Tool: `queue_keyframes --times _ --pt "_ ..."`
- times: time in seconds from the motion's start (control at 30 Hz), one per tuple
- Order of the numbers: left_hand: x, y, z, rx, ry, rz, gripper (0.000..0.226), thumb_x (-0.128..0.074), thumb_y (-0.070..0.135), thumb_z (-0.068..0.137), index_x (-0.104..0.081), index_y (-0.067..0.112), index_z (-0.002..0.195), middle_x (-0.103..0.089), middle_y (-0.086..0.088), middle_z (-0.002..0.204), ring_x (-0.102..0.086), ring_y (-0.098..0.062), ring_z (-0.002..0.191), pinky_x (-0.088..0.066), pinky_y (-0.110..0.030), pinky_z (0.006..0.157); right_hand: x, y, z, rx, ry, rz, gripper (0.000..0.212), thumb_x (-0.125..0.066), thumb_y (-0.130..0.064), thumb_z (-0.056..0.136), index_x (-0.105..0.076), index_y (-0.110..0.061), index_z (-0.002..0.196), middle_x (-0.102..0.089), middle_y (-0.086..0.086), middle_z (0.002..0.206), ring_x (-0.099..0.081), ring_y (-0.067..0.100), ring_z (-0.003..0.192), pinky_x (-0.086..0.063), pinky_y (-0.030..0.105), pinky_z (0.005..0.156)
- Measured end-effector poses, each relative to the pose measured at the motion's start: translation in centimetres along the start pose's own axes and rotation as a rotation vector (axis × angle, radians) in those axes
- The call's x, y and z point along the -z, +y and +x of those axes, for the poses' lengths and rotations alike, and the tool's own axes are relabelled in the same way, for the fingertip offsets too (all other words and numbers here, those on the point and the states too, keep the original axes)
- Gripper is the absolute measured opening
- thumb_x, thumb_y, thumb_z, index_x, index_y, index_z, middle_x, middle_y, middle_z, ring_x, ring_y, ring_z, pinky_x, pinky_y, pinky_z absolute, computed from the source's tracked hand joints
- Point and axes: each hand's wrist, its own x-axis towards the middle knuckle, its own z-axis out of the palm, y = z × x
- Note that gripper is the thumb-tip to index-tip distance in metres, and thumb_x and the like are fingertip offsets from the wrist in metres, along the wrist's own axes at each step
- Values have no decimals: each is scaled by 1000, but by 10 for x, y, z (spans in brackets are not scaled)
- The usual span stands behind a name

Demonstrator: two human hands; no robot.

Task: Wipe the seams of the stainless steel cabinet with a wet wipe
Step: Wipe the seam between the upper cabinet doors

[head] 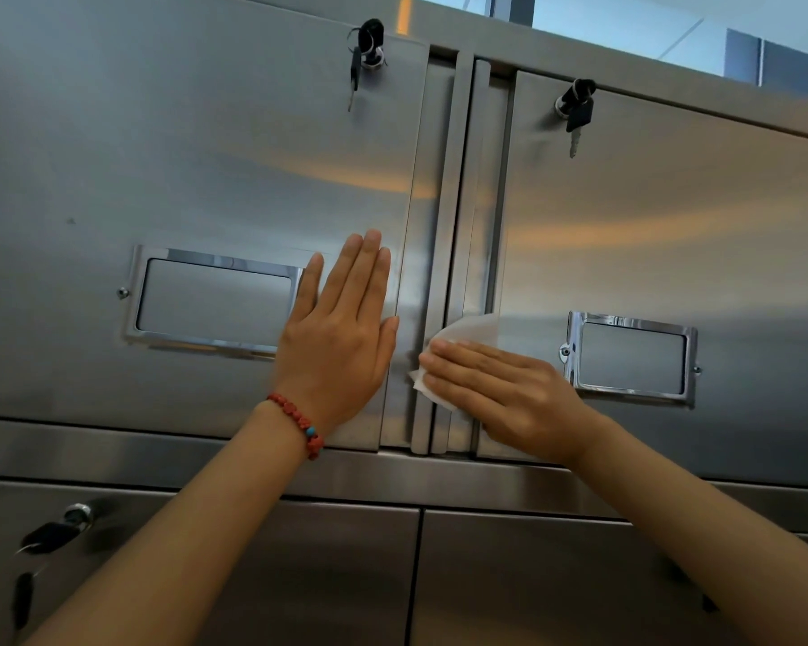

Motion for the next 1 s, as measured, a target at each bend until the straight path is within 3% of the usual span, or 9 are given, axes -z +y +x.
queue_keyframes --times 0.13,0.4,0.77,1.0 --pt "0 0 0 2 3 6 57 -25 32 96 -30 -3 141 -27 -21 149 -26 -33 138 -26 -52 111 6 16 6 74 -28 -61 26 -62 -7 88 -65 0 113 -62 17 120 -58 28 115 -51 40 93" --pt "0 0 -1 0 -3 1 58 -24 32 97 -29 -3 142 -26 -21 149 -24 -32 139 -25 -52 112 -3 -1 1 -59 48 -2 28 -67 -5 84 -66 0 111 -62 17 119 -57 29 116 -48 40 97" --pt "0 1 -1 10 6 1 57 -25 32 97 -30 -3 142 -28 -21 149 -26 -32 139 -24 -51 112 2 -29 -13 2 -37 51 24 -61 -9 89 -68 -1 110 -63 15 119 -57 27 115 -53 39 91" --pt "0 0 -1 10 -12 -2 57 -23 33 97 -28 -2 143 -25 -20 150 -23 -31 140 -24 -51 112 1 -9 -3 72 -2 -12 23 -60 -7 90 -67 0 111 -62 15 120 -57 27 115 -51 38 94"
